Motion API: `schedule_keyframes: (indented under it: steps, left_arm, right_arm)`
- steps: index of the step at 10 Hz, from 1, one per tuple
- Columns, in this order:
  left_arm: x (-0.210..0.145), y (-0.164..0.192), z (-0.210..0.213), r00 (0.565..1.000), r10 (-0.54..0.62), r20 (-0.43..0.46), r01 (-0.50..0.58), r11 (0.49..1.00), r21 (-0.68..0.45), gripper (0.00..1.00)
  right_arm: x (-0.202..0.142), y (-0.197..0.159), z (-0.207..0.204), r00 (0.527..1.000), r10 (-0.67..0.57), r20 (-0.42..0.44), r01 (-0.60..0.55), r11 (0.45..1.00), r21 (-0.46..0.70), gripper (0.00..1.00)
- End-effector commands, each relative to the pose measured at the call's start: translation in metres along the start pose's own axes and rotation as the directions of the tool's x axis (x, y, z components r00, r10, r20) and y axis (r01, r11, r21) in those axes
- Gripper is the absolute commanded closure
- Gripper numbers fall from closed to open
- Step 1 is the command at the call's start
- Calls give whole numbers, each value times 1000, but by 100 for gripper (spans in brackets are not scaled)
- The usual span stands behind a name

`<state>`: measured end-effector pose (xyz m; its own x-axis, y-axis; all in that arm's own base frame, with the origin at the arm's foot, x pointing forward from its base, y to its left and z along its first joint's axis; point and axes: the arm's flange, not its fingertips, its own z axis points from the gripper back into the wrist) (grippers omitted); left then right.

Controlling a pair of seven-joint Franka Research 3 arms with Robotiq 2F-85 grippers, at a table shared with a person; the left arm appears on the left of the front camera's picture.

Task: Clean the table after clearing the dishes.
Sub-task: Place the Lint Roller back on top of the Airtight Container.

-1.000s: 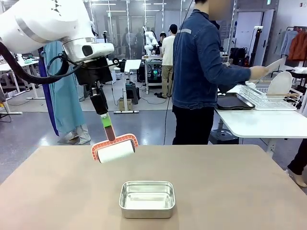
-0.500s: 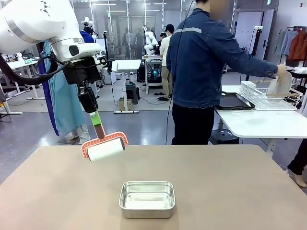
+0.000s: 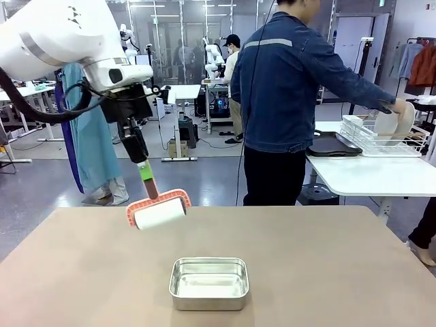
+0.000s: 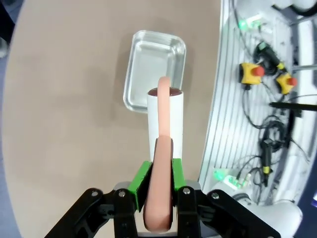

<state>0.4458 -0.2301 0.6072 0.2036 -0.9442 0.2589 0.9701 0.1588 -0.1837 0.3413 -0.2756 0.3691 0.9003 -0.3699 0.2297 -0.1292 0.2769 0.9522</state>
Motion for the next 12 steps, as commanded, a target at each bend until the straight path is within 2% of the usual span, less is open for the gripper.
schedule_keyframes:
  steps: [1, 5, 6, 7, 8, 12]
  left_arm:
    - [39, -4, -25, 1000, 5, -15, -5, 1000, 14, 77]
    - [85, 16, -89, 988, 34, -152, -40, 999, -35, 77]
    - [90, 24, -109, 986, 60, -157, -66, 997, -36, 77]
    - [98, 30, -124, 987, 48, -156, -49, 999, 0, 77]
    - [107, 37, -137, 987, 38, -157, -42, 999, -20, 77]
    - [133, 53, -180, 969, -15, -246, 0, 998, -60, 77]
  right_arm:
    - [0, 3, 0, 1000, 21, 7, -21, 1000, 7, 0]
    - [0, 3, 0, 1000, 21, 7, -21, 1000, 7, 0]
    - [0, 3, 0, 1000, 21, 7, -21, 1000, 7, 0]
    - [0, 3, 0, 1000, 21, 7, -21, 1000, 7, 0]
    - [0, 3, 0, 1000, 21, 7, -21, 1000, 7, 0]
    - [0, 3, 0, 1000, 21, 7, -21, 1000, 7, 0]
